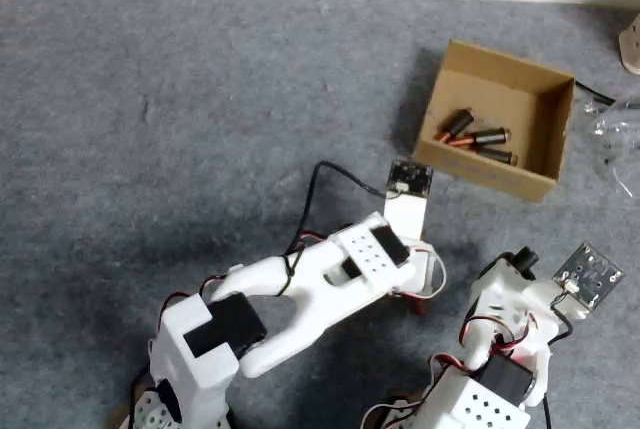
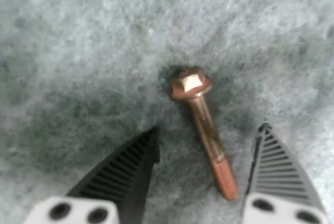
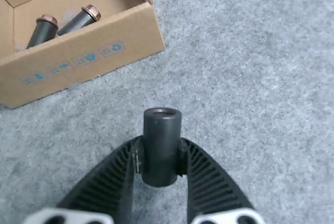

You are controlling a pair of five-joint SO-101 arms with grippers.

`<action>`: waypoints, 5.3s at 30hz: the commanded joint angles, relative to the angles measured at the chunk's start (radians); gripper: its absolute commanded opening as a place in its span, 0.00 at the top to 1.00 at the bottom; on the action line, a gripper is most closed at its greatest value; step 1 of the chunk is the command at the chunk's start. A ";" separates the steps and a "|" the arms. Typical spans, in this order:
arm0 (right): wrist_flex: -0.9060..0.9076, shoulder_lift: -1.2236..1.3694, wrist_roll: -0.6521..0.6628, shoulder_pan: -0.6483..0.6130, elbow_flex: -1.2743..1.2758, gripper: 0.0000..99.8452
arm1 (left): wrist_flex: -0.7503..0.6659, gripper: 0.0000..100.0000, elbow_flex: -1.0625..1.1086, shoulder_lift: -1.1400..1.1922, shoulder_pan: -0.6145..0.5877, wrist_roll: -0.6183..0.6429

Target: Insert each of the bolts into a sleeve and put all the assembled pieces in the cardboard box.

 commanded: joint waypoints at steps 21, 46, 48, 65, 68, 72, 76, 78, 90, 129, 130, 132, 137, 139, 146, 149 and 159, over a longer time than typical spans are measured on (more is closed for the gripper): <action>-0.036 -0.015 0.012 0.013 -0.008 1.00 | 0.009 0.97 -0.018 0.019 -0.004 -0.002; -0.038 -0.015 0.012 0.012 -0.007 1.00 | -0.031 0.99 0.257 -0.575 -0.197 -0.322; -0.038 -0.015 0.014 0.012 -0.007 0.99 | -0.087 0.99 0.323 -0.634 -0.205 -0.322; -0.038 -0.015 0.014 0.012 -0.007 0.99 | -0.528 0.99 0.970 -1.256 -0.351 -0.477; -0.038 -0.015 0.014 0.012 -0.007 0.99 | -0.528 0.99 1.050 -1.351 -0.404 -0.477; -0.038 -0.015 0.014 0.004 -0.007 0.99 | -0.528 0.99 1.121 -1.478 -0.483 -0.477; -0.039 -0.015 0.014 -0.065 0.022 0.99 | -0.528 0.99 1.167 -1.613 -0.526 -0.479; -0.039 -0.015 0.014 -0.093 0.039 0.99 | -0.528 0.99 1.201 -1.681 -0.535 -0.479; -0.197 -0.013 0.014 -0.166 0.162 0.99 | -0.525 0.99 1.395 -2.152 -0.539 -0.479; -0.489 -0.015 0.015 -0.512 0.162 0.99 | -0.528 0.99 1.391 -2.175 -0.538 -0.474; -0.496 -0.015 0.015 -0.552 0.162 0.99 | -0.528 0.99 1.391 -2.175 -0.538 -0.474; -0.524 -0.015 0.020 -0.610 0.162 0.99 | -0.528 0.99 1.391 -2.175 -0.538 -0.476; -0.604 -0.015 0.331 -0.736 0.162 0.99 | -0.528 0.99 1.391 -2.175 -0.539 -0.477; -0.604 -0.015 0.473 -0.800 0.162 0.99 | -0.528 0.99 1.391 -2.175 -0.539 -0.477; -0.598 -0.015 0.586 -1.026 0.162 0.99 | -0.585 0.99 1.391 -2.175 -0.607 -0.473; -0.550 -0.013 0.560 -1.030 0.162 0.99 | -0.672 0.99 1.391 -2.175 -0.708 -0.471; -0.438 -0.013 0.552 -1.036 0.162 0.99 | -0.723 0.99 1.388 -2.175 -0.618 -0.470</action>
